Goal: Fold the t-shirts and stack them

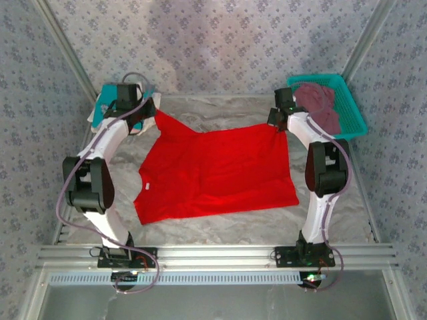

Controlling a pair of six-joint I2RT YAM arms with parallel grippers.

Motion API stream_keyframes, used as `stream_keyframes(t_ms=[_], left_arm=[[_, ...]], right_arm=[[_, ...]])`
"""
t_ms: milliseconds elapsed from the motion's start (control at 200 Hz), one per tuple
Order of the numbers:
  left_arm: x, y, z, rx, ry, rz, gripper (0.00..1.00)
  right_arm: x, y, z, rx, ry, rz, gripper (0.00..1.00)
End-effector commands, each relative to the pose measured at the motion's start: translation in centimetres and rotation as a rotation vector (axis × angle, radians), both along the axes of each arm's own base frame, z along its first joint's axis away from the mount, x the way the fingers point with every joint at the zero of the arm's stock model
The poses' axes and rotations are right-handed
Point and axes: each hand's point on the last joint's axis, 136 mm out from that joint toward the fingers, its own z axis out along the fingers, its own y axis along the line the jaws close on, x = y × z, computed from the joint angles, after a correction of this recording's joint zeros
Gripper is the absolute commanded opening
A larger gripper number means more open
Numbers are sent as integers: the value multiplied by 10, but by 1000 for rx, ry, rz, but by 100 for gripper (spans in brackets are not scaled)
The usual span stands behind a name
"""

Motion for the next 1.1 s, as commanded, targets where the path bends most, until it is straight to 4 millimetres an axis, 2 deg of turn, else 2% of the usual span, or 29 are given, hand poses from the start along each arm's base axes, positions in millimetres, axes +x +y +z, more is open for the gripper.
stream_keyframes(t_ms=[0,135,305,340,350,370,455,525,585,630,685,745,814,954,1094], left_arm=[[-35,2,3,-64,38,35,0],[-77,3,-2,-97,92,48,0],[-128,6,9,-133,115,71,0],[-137,7,11,-138,127,75,0],[-140,7,12,-139,129,75,0],[-145,7,14,-143,133,77,0],[-168,7,21,-162,150,77,0],[-186,4,18,-180,169,77,0],[-198,1,8,-164,189,57,0],[-205,1,-9,-146,229,52,0],[-205,-4,-26,-151,273,30,0],[-196,-8,-45,-140,306,10,2],[-179,-11,-64,-120,339,1,15],[-140,-4,-84,-49,346,37,40],[-108,-1,-102,30,379,24,42]], right_arm=[[-7,-4,15,13,-61,-7,0],[-29,-5,24,20,-108,-13,0],[-51,-9,41,15,-164,-6,0],[-52,-9,50,13,-187,-6,0],[-58,-10,42,8,-170,-7,0],[-62,-11,40,4,-164,-7,0],[-73,-12,40,-6,-164,-7,0],[-82,-12,39,-15,-167,-5,0],[-90,-12,34,-23,-157,0,0],[-94,-12,28,-28,-150,1,0],[-96,-12,23,-29,-151,1,0],[-94,-10,15,-26,-135,6,0],[-89,-6,8,-17,-115,21,0],[-84,3,2,-18,-98,42,0],[-86,10,-1,-22,-91,55,0]])
